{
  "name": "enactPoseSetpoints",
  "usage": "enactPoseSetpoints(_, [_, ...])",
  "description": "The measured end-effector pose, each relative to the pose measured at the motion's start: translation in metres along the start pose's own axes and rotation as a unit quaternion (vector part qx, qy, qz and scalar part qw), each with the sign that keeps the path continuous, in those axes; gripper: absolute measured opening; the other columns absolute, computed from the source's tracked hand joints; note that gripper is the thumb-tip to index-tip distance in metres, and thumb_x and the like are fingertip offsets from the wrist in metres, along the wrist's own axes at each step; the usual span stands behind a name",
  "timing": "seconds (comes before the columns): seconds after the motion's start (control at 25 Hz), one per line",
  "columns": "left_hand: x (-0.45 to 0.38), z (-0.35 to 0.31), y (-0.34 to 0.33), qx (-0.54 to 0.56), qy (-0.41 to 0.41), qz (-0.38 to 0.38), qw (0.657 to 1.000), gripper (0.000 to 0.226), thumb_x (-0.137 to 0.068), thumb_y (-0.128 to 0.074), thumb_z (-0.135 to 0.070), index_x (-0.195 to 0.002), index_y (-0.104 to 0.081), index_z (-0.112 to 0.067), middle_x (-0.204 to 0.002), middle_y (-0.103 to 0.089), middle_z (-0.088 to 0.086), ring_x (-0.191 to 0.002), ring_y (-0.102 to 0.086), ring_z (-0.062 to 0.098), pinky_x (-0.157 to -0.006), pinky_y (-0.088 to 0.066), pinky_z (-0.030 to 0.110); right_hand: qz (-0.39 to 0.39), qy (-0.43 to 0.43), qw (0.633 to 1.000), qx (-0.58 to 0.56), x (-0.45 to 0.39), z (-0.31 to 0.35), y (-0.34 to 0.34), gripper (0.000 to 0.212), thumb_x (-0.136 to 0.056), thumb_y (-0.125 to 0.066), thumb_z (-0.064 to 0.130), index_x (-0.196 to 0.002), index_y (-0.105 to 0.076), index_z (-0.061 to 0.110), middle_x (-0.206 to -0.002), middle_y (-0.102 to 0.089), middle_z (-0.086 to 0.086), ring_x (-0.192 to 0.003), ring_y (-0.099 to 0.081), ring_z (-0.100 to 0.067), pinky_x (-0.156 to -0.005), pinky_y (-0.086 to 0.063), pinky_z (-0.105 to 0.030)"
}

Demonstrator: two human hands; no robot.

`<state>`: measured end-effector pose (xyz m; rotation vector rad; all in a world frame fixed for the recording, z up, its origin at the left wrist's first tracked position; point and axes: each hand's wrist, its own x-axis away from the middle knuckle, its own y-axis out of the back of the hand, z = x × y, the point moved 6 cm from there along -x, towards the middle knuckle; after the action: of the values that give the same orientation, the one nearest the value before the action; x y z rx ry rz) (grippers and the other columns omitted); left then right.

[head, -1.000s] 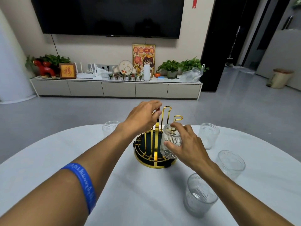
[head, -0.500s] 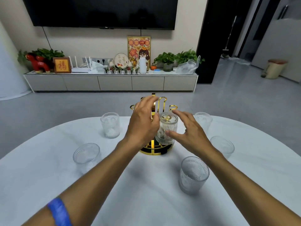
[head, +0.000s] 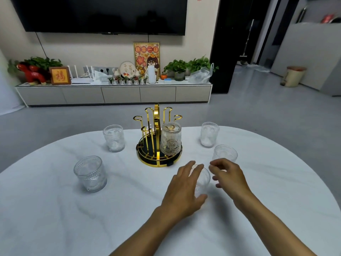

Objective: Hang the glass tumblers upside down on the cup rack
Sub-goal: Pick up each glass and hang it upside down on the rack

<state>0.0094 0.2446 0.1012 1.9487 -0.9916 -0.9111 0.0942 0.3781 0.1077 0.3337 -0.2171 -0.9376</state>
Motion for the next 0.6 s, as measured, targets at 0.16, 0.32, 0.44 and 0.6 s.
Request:
enactPoseSetpoints(0.16, [-0.001,0.014,-0.004,0.014,0.055,0.001,0.998,0.097,-0.073,-0.069,-0.057,-0.151,-0.019,-0.03,-0.158,-0.027,-0.002,-0.141,-0.028,0.02,-0.11,-0.033,0.039,0.016,-0.034,0.999,-0.023,0.006,-0.007,-0.004,0.006,-0.083,-0.066,0.022,-0.087,-0.07,0.022,-0.092,-0.072,-0.002,-0.079,-0.07,-0.025,-0.068,-0.058,-0.042])
enactPoseSetpoints(0.32, [-0.01,0.021,0.0,0.092,0.141,0.025,0.985,0.107,-0.061,-0.077,-0.052,-0.149,-0.026,-0.022,-0.145,-0.039,-0.001,-0.129,-0.042,0.019,-0.1,-0.044,0.035,0.046,-0.105,0.99,-0.088,0.015,-0.018,-0.01,0.009,-0.086,-0.063,0.016,-0.088,-0.07,0.013,-0.093,-0.073,-0.013,-0.062,-0.07,-0.026,-0.057,-0.057,-0.036])
enactPoseSetpoints(0.44, [0.0,0.009,0.025,0.097,0.09,-0.044,0.99,0.092,-0.052,-0.076,-0.053,-0.134,-0.041,-0.029,-0.126,-0.045,-0.012,-0.116,-0.049,0.014,-0.086,-0.048,0.025,0.061,-0.154,0.981,-0.101,0.023,-0.02,-0.01,0.024,-0.087,-0.063,0.031,-0.097,-0.068,0.01,-0.092,-0.072,-0.017,-0.055,-0.069,-0.028,-0.054,-0.059,-0.038])
enactPoseSetpoints(0.6, [0.006,-0.001,0.084,0.174,-0.021,-0.163,0.971,0.082,-0.055,-0.081,-0.056,-0.124,-0.045,-0.033,-0.118,-0.048,-0.018,-0.111,-0.053,0.006,-0.084,-0.05,0.018,0.214,-0.248,0.93,-0.168,0.03,0.001,-0.032,0.068,-0.076,-0.056,0.073,-0.104,-0.067,0.012,-0.085,-0.074,-0.022,-0.065,-0.071,-0.039,-0.053,-0.058,-0.039])
